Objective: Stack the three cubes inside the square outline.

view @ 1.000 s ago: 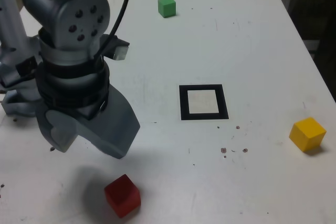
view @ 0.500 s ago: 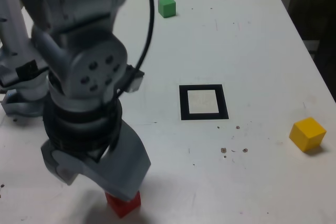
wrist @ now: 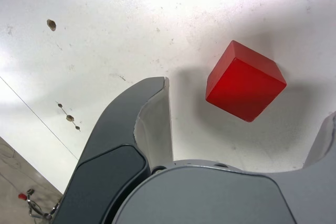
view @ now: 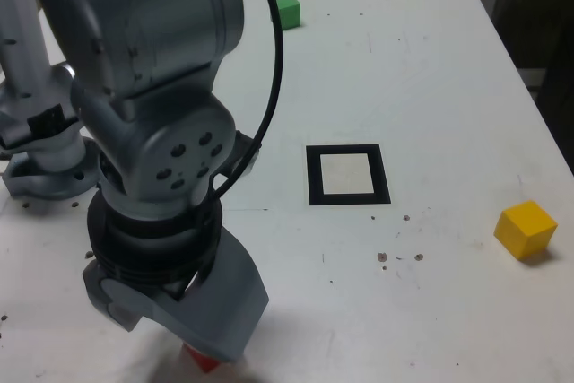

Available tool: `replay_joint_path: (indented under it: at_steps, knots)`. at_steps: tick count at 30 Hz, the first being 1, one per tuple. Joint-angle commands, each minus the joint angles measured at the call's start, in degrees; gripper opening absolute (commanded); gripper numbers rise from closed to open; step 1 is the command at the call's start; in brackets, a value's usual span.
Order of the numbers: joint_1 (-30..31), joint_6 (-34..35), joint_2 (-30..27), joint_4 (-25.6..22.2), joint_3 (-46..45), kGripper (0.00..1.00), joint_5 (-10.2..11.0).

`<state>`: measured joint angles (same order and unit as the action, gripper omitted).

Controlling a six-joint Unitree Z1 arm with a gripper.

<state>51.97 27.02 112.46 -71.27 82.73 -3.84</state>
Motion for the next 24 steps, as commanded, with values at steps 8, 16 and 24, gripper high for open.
replay_joint_path:
  at_steps: [8,16,24]
  knots:
    - [1.24,-8.16,-0.15,-0.84,1.2,1.0,2.81]
    - [1.93,-18.85,0.0,-0.89,1.06,1.0,5.57]
    - [2.0,-20.17,0.11,-0.98,0.56,0.99,6.52]
